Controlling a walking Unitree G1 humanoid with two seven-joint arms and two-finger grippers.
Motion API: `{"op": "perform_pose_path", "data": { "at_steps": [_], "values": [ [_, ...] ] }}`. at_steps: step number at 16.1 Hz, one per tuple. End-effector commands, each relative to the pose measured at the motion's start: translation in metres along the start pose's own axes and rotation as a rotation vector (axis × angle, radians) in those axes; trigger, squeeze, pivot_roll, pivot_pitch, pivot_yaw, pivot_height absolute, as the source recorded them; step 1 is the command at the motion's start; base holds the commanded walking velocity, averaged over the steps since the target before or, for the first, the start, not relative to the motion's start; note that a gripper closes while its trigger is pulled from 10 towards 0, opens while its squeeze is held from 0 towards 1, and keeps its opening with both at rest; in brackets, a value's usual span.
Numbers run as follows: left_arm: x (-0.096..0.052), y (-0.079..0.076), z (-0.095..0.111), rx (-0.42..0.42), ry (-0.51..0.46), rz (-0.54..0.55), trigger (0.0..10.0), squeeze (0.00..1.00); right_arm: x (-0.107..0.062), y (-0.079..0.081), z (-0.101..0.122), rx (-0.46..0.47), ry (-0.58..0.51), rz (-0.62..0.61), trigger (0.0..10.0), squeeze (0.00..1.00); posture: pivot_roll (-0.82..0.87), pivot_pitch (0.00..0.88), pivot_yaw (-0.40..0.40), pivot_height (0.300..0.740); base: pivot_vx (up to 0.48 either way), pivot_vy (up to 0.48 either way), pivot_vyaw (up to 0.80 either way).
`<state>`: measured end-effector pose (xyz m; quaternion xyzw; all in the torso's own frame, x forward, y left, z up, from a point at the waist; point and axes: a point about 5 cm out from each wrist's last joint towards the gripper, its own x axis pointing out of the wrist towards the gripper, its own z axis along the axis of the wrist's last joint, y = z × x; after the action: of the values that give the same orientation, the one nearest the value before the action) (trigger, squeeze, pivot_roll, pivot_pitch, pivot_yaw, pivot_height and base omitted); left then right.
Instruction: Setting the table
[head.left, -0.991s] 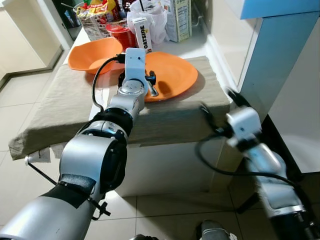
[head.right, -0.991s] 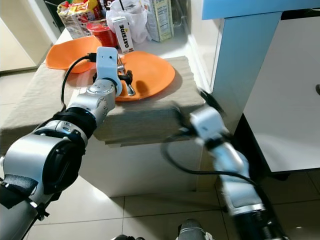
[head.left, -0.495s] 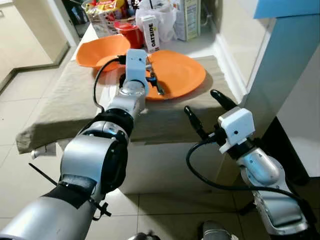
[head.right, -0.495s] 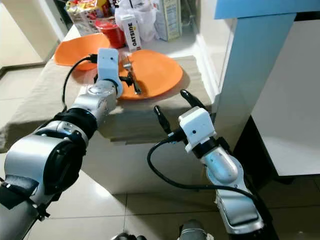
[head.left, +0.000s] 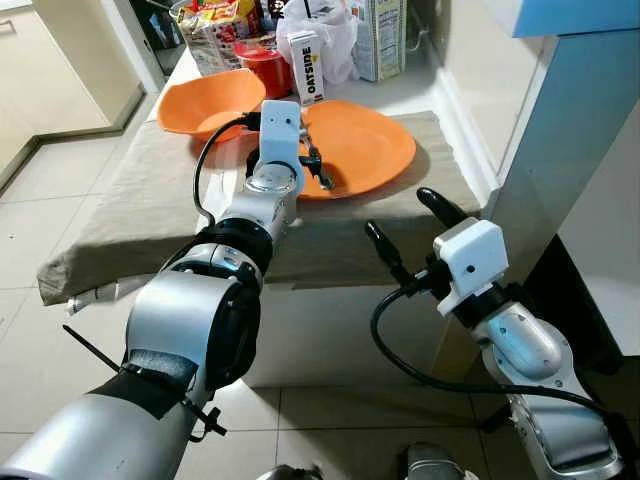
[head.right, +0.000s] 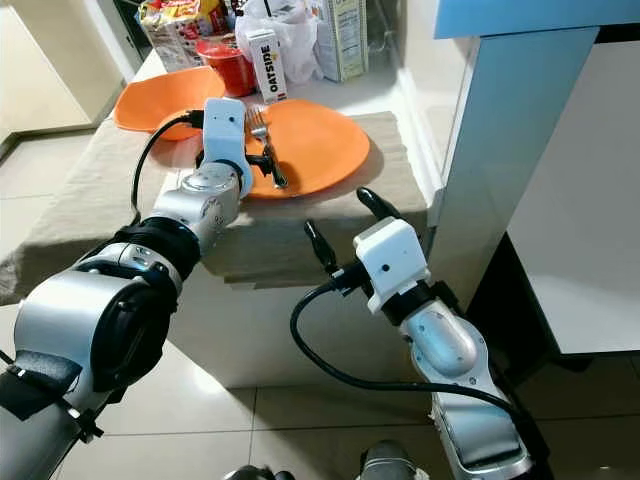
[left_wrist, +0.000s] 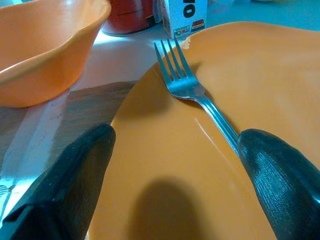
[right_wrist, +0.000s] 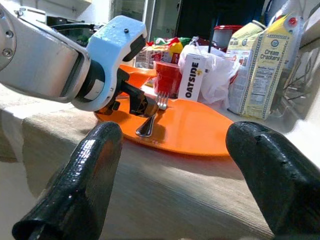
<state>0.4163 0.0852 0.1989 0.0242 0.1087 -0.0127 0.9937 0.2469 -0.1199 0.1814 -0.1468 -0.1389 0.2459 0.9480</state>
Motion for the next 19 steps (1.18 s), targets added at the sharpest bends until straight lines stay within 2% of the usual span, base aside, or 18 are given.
{"op": "perform_pose_path", "data": {
  "at_steps": [1,8,15,19],
  "values": [
    [0.000,0.001,0.004,-0.002,0.000,-0.004,10.0,0.00,-0.001,0.005,0.002,0.010,-0.004,0.018,10.0,0.00,-0.33,0.041,0.184,0.735,0.000,0.000,0.00],
    [0.000,-0.005,0.001,-0.028,0.013,-0.029,10.0,0.00,-0.003,0.009,0.004,0.011,-0.003,0.022,10.0,0.00,-0.34,0.058,0.191,0.735,0.000,0.000,0.00],
    [-0.001,-0.008,-0.001,0.013,0.014,-0.050,10.0,0.00,-0.006,0.012,0.004,0.008,0.006,0.024,10.0,0.00,-0.35,0.069,0.191,0.735,0.000,0.000,0.00],
    [-0.001,-0.012,-0.006,-0.011,0.038,-0.075,10.0,0.00,-0.007,0.016,0.006,0.009,0.006,0.025,10.0,0.00,-0.36,0.081,0.198,0.735,0.000,0.000,0.00]
  ]
}}
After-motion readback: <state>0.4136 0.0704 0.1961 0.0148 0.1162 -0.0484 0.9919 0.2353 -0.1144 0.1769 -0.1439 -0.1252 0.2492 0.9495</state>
